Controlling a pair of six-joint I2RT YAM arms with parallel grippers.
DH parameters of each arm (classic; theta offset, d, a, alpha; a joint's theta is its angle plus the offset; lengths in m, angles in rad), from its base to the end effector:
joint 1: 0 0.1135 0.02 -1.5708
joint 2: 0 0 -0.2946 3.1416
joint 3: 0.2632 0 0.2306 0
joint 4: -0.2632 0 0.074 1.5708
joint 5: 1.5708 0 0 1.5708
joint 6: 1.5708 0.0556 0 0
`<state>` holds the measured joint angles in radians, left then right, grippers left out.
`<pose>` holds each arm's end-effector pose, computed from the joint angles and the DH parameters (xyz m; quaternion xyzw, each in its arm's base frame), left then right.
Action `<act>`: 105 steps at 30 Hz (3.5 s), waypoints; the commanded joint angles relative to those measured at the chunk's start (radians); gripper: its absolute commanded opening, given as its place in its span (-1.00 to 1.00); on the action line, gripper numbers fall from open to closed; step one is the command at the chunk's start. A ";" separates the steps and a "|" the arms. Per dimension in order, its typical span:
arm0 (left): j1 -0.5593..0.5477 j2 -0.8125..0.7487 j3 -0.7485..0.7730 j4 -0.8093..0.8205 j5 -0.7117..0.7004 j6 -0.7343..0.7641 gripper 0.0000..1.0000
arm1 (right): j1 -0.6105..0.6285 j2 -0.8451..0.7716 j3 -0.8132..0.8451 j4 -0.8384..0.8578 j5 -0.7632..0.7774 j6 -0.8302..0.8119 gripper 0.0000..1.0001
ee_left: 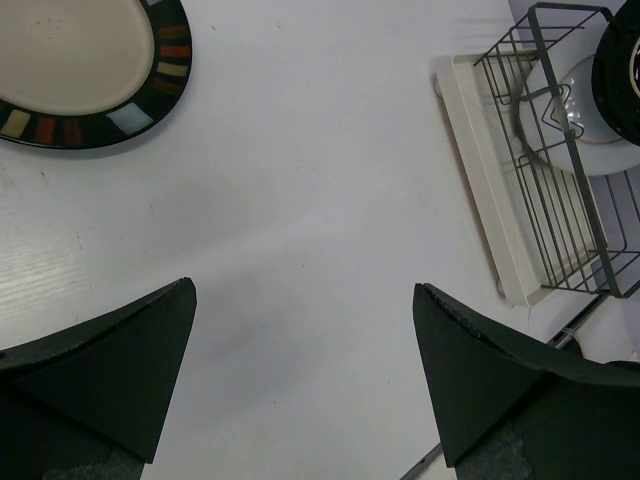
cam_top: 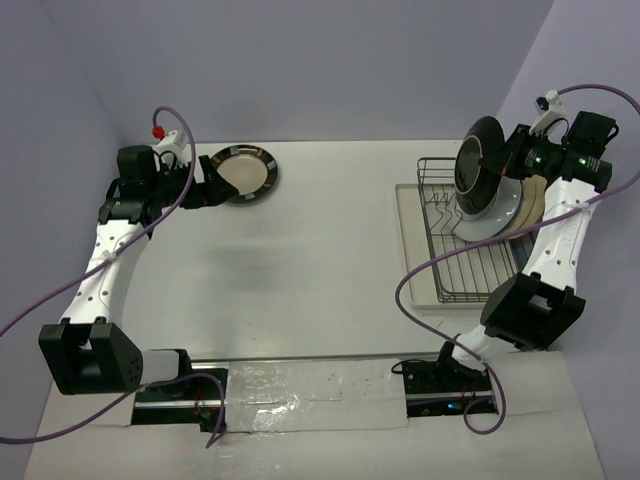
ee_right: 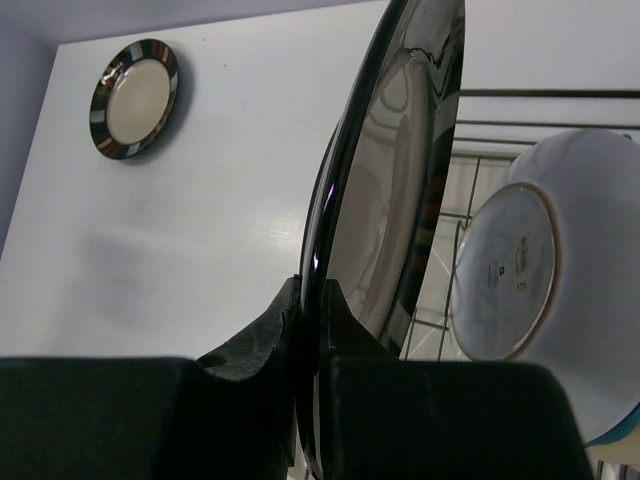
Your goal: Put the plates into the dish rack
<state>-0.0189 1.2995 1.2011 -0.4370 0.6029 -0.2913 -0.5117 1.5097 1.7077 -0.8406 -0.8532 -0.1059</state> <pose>0.2709 -0.0367 0.3740 0.0329 0.8420 -0.3279 0.4270 0.2795 -0.1089 0.4439 -0.0174 0.8347 0.2287 0.5007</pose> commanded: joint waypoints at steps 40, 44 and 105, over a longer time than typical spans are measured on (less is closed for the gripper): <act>0.014 0.049 0.002 0.026 0.086 -0.045 0.99 | -0.071 0.219 0.046 -0.098 -0.046 -0.173 0.14; 0.088 0.064 -0.024 0.058 0.116 -0.088 0.98 | -0.070 0.195 0.059 -0.097 0.015 -0.187 0.45; 0.134 1.046 0.201 0.888 0.041 -0.941 -1.00 | 0.668 -0.261 -0.020 0.138 0.661 -0.334 1.00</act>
<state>0.1184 2.3966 1.4254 0.5350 0.6174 -1.2331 0.1085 1.2667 1.6939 -0.7418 -0.1875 -0.3759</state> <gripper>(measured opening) 0.054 0.999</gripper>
